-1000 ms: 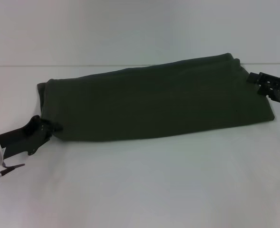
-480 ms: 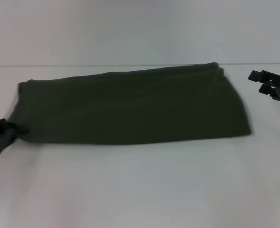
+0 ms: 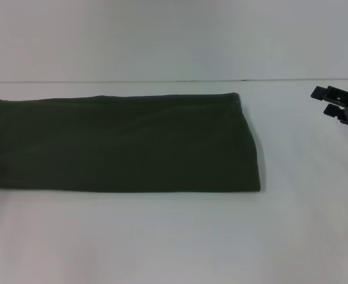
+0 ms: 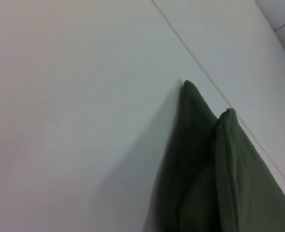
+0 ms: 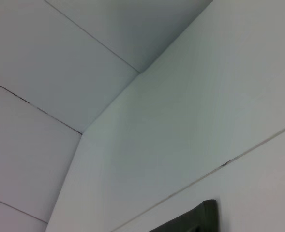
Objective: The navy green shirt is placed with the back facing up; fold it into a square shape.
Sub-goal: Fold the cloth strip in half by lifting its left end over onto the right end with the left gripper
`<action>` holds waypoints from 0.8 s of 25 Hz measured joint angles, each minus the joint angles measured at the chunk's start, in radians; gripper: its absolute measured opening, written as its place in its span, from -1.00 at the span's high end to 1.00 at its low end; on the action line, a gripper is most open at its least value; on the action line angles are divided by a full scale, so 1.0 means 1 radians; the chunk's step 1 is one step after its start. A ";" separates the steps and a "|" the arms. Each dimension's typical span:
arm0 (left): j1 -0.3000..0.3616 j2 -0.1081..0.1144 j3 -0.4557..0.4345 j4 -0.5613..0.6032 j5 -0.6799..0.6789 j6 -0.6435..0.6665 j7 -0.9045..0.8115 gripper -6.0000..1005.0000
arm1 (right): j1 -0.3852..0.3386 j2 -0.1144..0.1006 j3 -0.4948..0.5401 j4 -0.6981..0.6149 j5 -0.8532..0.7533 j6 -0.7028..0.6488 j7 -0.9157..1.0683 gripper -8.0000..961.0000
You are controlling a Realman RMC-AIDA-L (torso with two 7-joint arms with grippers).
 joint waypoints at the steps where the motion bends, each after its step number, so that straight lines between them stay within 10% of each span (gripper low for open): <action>1: -0.002 -0.002 -0.001 0.006 0.000 0.001 0.000 0.93 | 0.001 0.000 0.000 0.002 0.000 0.003 0.000 -0.59; 15: -0.120 -0.044 -0.001 0.129 -0.109 0.282 -0.011 0.93 | 0.002 0.000 -0.007 0.004 -0.002 0.003 -0.009 -0.59; 20: -0.229 -0.093 0.037 0.202 -0.111 0.386 -0.012 0.93 | 0.002 0.001 -0.008 0.004 -0.001 0.004 -0.009 -0.59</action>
